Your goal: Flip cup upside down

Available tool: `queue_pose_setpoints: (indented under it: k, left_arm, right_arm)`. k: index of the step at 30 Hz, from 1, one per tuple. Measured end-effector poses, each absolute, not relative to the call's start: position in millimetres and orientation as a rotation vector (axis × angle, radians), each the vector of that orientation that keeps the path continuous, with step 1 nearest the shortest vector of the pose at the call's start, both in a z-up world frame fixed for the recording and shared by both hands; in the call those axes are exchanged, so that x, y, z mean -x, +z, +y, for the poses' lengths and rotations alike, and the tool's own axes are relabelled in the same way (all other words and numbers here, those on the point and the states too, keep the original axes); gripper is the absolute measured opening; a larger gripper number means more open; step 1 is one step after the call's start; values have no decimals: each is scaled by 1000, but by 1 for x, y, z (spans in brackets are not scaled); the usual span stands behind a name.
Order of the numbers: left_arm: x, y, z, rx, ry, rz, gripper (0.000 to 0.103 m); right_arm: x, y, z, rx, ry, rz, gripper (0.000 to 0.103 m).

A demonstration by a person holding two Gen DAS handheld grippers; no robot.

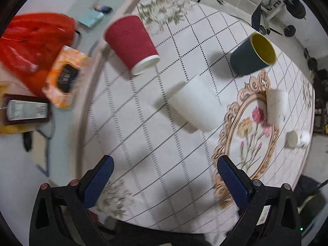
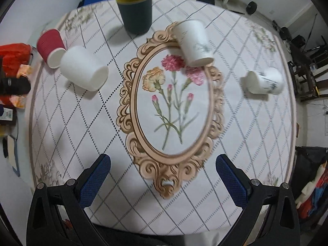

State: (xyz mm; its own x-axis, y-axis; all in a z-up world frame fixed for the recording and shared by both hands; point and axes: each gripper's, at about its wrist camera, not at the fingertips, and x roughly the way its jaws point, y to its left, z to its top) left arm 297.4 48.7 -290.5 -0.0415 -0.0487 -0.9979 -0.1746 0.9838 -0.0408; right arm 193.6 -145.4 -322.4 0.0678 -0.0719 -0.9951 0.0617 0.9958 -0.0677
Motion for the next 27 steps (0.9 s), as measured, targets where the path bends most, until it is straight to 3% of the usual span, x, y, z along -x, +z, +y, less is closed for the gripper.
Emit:
queue_pose_setpoints:
  k: [13, 25, 27]
  left_arm:
    - [-373, -360, 68, 616, 98, 1740, 101]
    - [-397, -404, 37, 501, 94, 1822, 100]
    - [-397, -405, 29, 440, 88, 1819, 90]
  right_arm:
    - [-245, -377, -138, 55, -142, 1592, 103]
    - [-254, -384, -148, 53, -198, 1608, 103]
    - [-255, -385, -151, 52, -208, 1610, 103]
